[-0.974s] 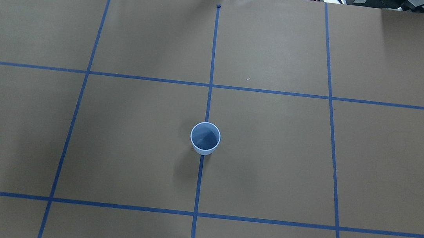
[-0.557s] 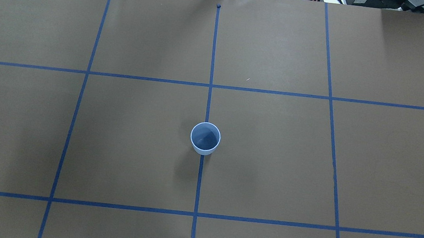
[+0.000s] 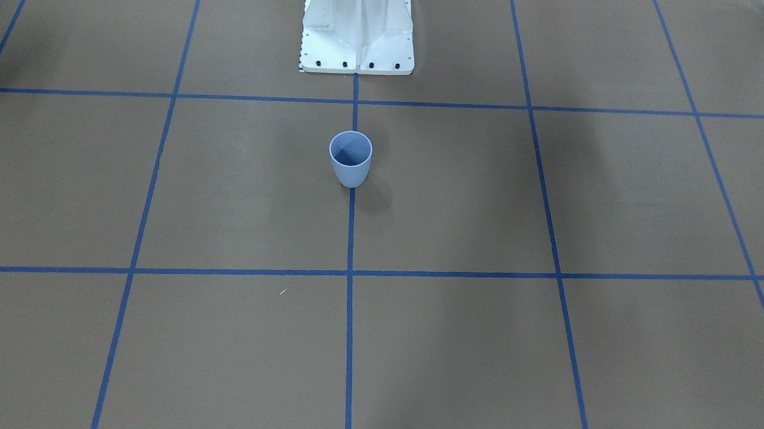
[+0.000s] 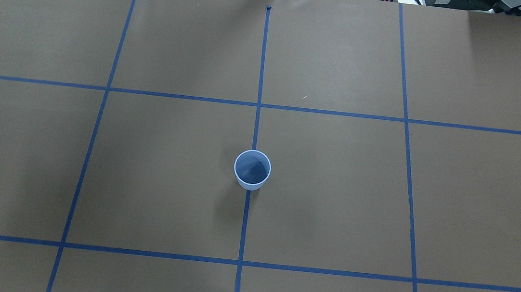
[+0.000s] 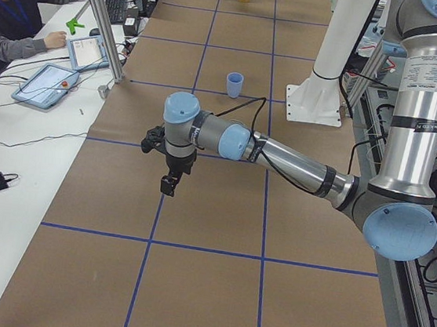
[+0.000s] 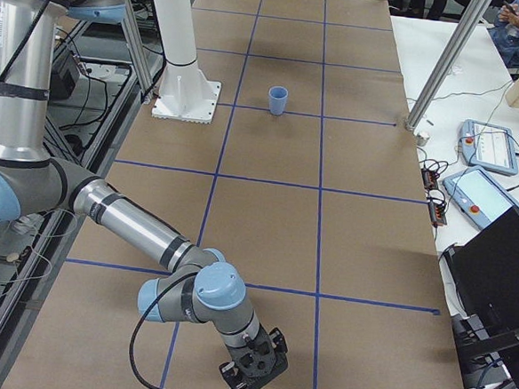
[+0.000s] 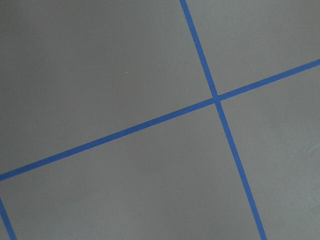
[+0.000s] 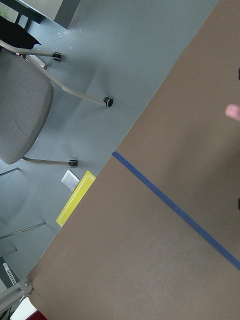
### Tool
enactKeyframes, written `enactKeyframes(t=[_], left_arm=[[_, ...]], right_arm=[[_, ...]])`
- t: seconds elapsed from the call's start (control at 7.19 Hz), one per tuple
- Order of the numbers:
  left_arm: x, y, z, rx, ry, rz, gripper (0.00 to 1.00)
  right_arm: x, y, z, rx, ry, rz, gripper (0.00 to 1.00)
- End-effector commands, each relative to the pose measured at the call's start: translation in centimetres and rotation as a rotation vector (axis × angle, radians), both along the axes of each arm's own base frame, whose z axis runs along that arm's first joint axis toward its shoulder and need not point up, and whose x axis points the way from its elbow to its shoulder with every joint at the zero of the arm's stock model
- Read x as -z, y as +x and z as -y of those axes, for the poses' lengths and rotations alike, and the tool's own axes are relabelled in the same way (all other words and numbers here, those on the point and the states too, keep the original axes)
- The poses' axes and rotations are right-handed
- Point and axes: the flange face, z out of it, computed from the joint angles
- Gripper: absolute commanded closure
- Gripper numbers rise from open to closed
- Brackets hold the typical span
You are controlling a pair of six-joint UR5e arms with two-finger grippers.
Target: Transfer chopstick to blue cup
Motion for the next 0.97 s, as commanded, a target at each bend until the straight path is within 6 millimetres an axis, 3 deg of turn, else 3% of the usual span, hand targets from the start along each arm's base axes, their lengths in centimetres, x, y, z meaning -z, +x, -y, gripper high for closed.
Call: enactKeyframes(t=[0.0, 0.14, 0.28, 0.84], left_arm=[[0.1, 0.0, 0.0, 0.0, 0.001, 0.0, 0.01], [0.1, 0.0, 0.0, 0.0, 0.003, -0.001, 0.01], [0.0, 0.0, 0.0, 0.0, 0.001, 0.0, 0.01], [0.0, 0.0, 0.0, 0.0, 0.001, -0.002, 0.01]], right_arm=[[-0.5, -0.1, -0.2, 0.0, -0.008, 0.002, 0.48], [-0.5, -0.1, -0.3, 0.001, -0.009, 0.003, 0.7], [-0.5, -0.1, -0.3, -0.001, -0.009, 0.003, 1.0], [1.1, 0.0, 0.0, 0.013, 0.077, 0.006, 1.0]])
